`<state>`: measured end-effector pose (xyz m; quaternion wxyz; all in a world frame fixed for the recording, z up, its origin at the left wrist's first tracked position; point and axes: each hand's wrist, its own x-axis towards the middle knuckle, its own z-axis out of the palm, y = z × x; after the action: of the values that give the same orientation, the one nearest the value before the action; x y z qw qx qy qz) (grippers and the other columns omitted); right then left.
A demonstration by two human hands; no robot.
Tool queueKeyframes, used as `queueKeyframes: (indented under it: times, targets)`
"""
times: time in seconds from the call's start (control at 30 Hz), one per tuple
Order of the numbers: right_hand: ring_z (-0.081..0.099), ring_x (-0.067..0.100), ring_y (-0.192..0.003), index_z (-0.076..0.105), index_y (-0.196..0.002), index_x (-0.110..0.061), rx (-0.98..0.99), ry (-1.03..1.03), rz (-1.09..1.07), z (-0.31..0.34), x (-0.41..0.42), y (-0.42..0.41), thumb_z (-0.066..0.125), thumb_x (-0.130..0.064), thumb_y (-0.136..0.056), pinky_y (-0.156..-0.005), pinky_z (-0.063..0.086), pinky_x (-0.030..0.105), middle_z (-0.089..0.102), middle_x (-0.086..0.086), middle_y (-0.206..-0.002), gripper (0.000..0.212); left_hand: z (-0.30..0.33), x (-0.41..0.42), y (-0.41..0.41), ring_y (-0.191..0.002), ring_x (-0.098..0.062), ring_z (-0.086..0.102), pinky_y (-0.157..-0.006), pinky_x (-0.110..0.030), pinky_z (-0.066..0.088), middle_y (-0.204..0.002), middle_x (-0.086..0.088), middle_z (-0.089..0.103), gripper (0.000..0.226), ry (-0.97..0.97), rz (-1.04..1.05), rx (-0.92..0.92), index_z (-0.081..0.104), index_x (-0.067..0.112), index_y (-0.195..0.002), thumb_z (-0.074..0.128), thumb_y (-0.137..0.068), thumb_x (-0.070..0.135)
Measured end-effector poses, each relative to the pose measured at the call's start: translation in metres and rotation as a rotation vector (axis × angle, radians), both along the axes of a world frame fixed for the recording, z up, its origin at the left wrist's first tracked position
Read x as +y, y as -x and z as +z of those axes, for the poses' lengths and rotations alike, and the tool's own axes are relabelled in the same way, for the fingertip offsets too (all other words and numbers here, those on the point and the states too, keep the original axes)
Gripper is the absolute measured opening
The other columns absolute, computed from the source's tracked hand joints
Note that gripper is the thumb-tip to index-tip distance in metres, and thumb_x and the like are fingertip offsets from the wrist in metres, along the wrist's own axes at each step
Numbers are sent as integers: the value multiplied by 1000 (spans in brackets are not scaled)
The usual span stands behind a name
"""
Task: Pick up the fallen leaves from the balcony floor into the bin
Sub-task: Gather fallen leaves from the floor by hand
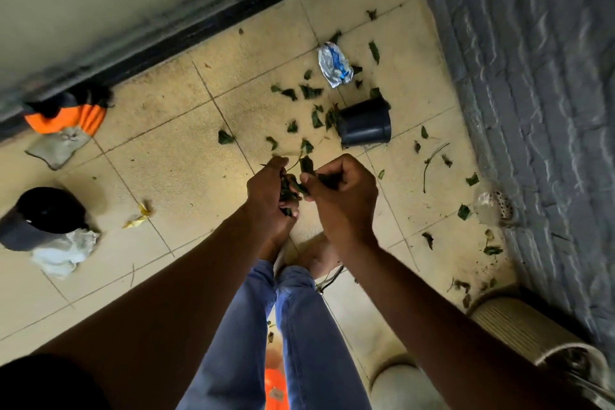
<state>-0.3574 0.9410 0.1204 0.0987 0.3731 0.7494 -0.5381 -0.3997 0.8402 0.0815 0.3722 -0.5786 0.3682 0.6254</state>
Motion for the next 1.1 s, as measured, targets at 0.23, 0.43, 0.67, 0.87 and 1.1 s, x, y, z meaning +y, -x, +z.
queueKeyframes:
  times: [0.23,0.43,0.67,0.87,1.1]
  targets:
    - [69,9,-84,74,-93,-15,164,-189,102,33,-40,1,75,-6,-84,-76,60,39,74,-7,-88,13,45,0,11,-32,-13,48,-38,-14,40,-39,-2,44,59,-263,74,108,44,13,-52,37,-106,35]
    - [66,22,-83,74,-98,-14,274,-493,409,37,-34,6,61,-17,-91,-70,57,40,72,3,-91,15,58,-9,10,-64,-18,49,-68,-32,40,-64,-2,43,42,-312,-43,80,45,20,-62,53,-94,45]
    - [48,12,-85,74,-99,-15,406,-699,595,39,-37,-7,69,-20,-87,-72,41,22,73,-4,-86,14,67,-11,5,-61,-15,53,-68,-28,45,-59,3,44,50,-192,-8,67,44,23,-57,69,-84,57]
    - [55,15,-80,69,-93,-8,338,-491,671,42,-50,-17,39,-23,-101,-72,49,33,68,4,-83,35,51,-24,-10,-54,-18,60,-68,-27,45,-52,-5,56,54,-91,-42,46,55,16,-49,62,-94,45]
    - [57,25,-120,57,-135,-7,-74,-34,662,45,-63,-19,40,-13,-104,-99,49,39,62,11,-128,36,37,-42,-31,-50,-1,58,-65,-24,45,-61,11,64,21,61,-122,200,58,33,-83,55,-93,51]
